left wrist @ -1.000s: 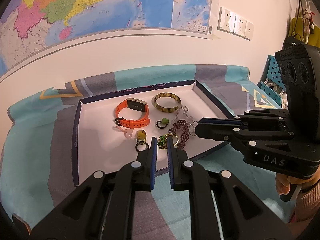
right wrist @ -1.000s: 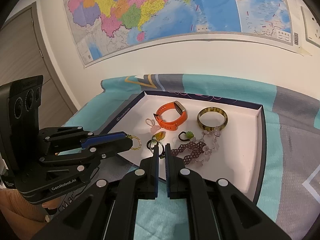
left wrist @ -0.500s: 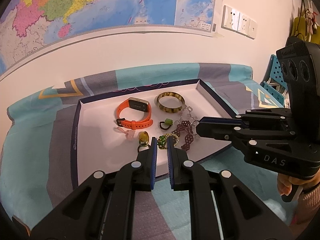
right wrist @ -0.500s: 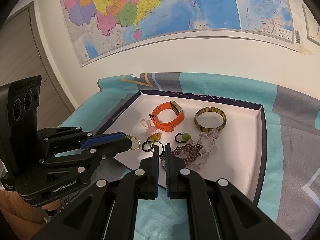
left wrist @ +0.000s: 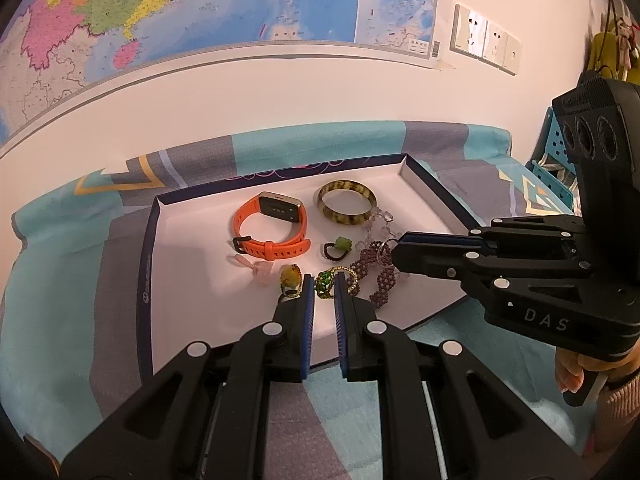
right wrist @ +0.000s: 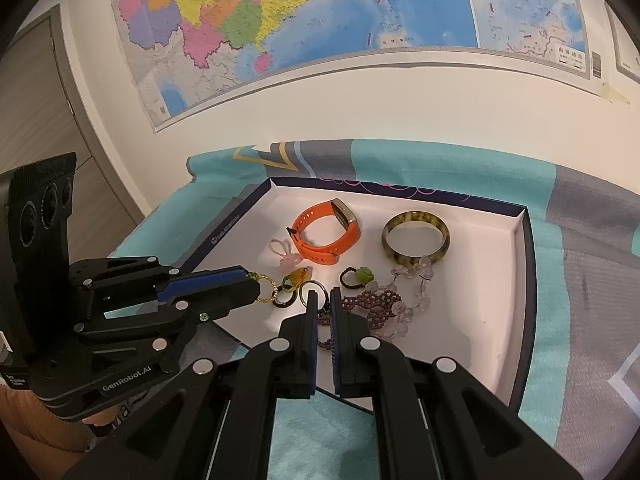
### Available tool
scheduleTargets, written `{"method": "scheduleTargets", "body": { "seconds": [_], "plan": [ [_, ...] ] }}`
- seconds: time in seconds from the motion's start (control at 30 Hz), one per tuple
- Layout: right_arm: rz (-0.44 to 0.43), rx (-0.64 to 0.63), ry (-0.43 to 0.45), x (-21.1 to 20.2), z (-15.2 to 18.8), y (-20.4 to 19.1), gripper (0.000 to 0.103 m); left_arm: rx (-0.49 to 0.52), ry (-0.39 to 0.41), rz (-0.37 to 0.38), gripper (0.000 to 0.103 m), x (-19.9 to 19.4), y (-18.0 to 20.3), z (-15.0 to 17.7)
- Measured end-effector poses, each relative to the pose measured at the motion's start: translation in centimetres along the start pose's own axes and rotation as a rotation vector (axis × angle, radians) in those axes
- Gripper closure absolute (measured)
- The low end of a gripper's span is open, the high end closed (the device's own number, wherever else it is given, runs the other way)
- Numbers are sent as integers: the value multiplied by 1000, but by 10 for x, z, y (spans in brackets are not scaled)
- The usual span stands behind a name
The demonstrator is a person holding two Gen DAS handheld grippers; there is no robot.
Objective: Organize jewelry
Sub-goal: 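Lower the green-gold ring into the box with the left tool while the right tool lowers the silver ring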
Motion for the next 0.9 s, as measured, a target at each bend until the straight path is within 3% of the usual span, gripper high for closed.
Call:
{"method": "scheduleTargets", "body": {
  "seconds": [0.9],
  "plan": [
    [9,24,-40,18,2,8,99,-20,-42,-20,92,24,-6,2]
  ]
}}
Point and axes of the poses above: each gripper's, at about its wrist camera, not at the fingertips, and x roughly the way its jaws point, y to its right, z to its underside, the point moved 4 cm from there along x, roughly the way its jaws point, and after that the axes turned 1 degree about -z, right-handed, at the moved point
